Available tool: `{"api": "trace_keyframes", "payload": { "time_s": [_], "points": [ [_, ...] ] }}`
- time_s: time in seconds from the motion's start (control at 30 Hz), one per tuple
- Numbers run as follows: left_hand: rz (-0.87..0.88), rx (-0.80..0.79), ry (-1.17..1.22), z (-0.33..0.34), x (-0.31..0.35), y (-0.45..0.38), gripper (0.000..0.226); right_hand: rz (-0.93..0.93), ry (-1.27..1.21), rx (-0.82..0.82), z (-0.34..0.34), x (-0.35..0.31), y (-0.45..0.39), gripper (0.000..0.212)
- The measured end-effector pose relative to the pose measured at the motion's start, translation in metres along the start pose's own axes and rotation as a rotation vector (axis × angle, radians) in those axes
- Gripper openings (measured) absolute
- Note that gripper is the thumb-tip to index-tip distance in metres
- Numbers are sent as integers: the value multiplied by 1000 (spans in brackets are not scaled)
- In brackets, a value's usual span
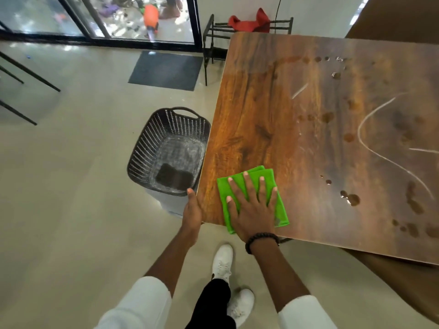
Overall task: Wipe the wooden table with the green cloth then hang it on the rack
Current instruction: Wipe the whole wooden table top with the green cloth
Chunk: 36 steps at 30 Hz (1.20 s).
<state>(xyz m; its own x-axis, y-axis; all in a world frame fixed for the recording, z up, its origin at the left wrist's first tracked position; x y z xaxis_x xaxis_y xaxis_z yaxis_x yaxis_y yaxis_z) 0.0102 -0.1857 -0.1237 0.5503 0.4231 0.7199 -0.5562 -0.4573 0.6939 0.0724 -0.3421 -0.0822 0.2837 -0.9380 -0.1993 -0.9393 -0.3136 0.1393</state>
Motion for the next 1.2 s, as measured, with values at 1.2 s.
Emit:
{"api": "trace_keyframes", "payload": {
  "time_s": [1.2],
  "points": [
    [984, -223, -1112, 134, 11, 88, 51, 342, -21, -7, -24, 188, 76, 53]
  ]
}}
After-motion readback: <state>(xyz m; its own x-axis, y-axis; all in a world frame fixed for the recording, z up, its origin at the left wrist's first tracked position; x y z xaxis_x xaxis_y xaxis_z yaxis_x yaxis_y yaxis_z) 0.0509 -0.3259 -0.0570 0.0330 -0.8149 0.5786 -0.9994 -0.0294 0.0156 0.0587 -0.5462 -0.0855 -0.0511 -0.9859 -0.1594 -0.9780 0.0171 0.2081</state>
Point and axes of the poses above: each hand's wrist, its own y-axis away from the middle knuckle, its own z-axis out of the palm, x = y × z, the point moved 7 cm from there along -y, towards the middle knuckle, and after that the axes turned 3 degrees about y, right-handed, at the moved point
